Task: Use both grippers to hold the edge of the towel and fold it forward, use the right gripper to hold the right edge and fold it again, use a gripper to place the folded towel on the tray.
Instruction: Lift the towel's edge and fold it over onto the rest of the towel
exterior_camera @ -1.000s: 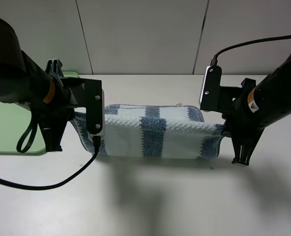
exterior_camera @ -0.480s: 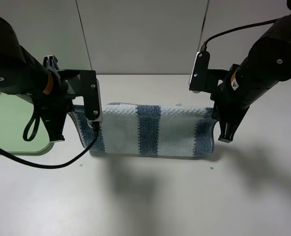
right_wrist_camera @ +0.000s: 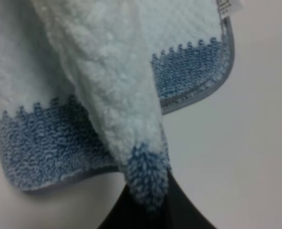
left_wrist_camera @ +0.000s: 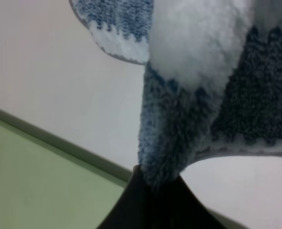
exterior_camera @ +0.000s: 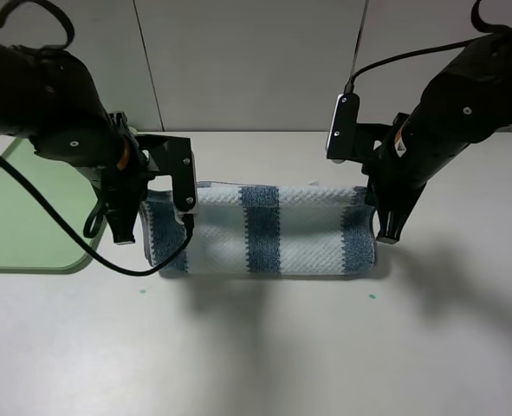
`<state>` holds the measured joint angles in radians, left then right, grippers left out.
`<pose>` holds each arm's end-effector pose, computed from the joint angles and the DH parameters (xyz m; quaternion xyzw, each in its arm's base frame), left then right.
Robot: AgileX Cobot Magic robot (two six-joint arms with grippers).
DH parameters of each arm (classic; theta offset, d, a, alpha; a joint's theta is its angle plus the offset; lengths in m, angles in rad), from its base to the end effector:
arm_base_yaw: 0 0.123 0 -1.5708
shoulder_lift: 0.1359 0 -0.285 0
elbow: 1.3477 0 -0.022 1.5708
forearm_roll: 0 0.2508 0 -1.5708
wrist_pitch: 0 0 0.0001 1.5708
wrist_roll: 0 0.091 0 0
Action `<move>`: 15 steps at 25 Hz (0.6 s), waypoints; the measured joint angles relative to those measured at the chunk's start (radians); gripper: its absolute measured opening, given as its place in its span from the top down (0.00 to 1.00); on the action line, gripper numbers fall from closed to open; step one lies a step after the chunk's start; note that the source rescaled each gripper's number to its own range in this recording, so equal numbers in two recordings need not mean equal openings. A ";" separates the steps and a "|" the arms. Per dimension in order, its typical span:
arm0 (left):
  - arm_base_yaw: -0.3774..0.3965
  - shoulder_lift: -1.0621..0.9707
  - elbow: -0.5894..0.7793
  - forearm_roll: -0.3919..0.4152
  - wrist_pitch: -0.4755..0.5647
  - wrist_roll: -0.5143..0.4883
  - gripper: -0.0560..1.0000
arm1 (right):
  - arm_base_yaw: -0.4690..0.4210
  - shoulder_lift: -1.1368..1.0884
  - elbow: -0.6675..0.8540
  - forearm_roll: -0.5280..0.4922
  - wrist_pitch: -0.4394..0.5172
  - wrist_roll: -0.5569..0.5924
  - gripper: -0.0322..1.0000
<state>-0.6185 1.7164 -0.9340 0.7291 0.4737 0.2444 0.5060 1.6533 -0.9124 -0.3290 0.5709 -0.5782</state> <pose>0.2834 -0.1677 0.1774 0.6358 0.7152 0.1841 0.2246 0.2759 0.1347 0.1826 -0.6046 0.7703 -0.1170 0.1658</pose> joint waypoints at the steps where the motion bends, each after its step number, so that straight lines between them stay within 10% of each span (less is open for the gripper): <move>1: 0.001 0.013 -0.010 0.001 -0.001 0.000 0.95 | -0.001 0.008 0.000 -0.005 -0.002 0.000 0.97; 15: 0.055 0.034 -0.052 0.029 -0.111 0.000 0.95 | -0.081 0.058 0.000 -0.009 -0.130 0.000 0.97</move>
<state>-0.5637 1.7507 -0.9859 0.7579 0.3623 0.2444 0.4246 1.7110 -0.9124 -0.3380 0.4407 -0.5782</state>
